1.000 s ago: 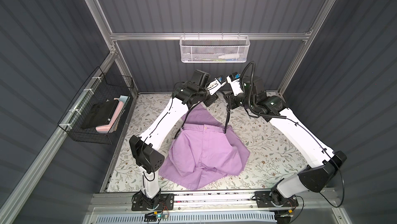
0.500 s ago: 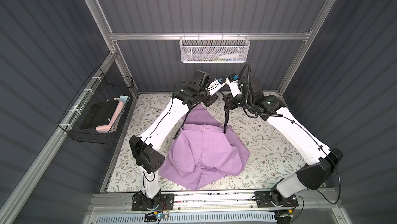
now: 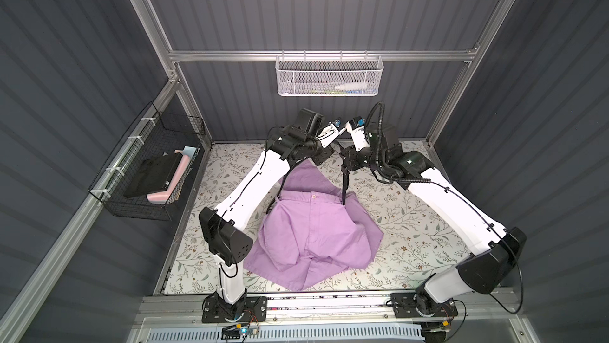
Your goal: Remove the belt from the trousers
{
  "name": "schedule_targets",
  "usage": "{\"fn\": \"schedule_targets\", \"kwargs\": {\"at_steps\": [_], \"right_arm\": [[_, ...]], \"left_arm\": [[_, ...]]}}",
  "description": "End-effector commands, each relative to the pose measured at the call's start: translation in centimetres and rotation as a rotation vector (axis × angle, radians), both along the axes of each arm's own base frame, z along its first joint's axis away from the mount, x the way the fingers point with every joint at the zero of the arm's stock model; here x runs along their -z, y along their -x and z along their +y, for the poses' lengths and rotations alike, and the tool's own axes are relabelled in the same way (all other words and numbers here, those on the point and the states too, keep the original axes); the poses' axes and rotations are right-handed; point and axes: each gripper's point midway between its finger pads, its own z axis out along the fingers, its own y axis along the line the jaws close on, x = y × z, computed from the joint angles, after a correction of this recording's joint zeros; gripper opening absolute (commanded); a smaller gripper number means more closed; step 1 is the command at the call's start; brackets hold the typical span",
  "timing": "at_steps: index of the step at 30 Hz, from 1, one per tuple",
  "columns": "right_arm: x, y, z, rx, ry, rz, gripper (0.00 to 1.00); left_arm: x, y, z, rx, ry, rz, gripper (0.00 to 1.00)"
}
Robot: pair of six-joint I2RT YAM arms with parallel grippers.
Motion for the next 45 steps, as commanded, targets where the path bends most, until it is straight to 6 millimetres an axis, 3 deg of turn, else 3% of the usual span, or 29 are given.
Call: {"fn": "schedule_targets", "kwargs": {"at_steps": [1, 26, 34, 40, 45], "right_arm": [[5.6, 0.2, -2.6, 0.068, 0.099, 0.136, 0.06], [15.3, 0.1, -6.9, 0.221, 0.209, 0.366, 0.12], [16.5, 0.2, -7.0, 0.229, 0.208, 0.398, 0.13], [17.3, 0.3, -7.0, 0.222, 0.186, 0.412, 0.13], [16.8, 0.5, -6.1, 0.176, 0.101, 0.398, 0.06]], "left_arm": [[-6.8, 1.9, -0.9, 0.049, 0.17, -0.088, 0.0], [-14.9, 5.3, -0.8, 0.117, 0.413, -0.158, 0.0], [-17.2, 5.9, 0.0, 0.098, 0.478, -0.191, 0.0], [-18.5, 5.1, 1.9, 0.013, 0.547, -0.211, 0.0], [-18.7, 4.6, 3.2, -0.039, 0.581, -0.215, 0.0]]}}
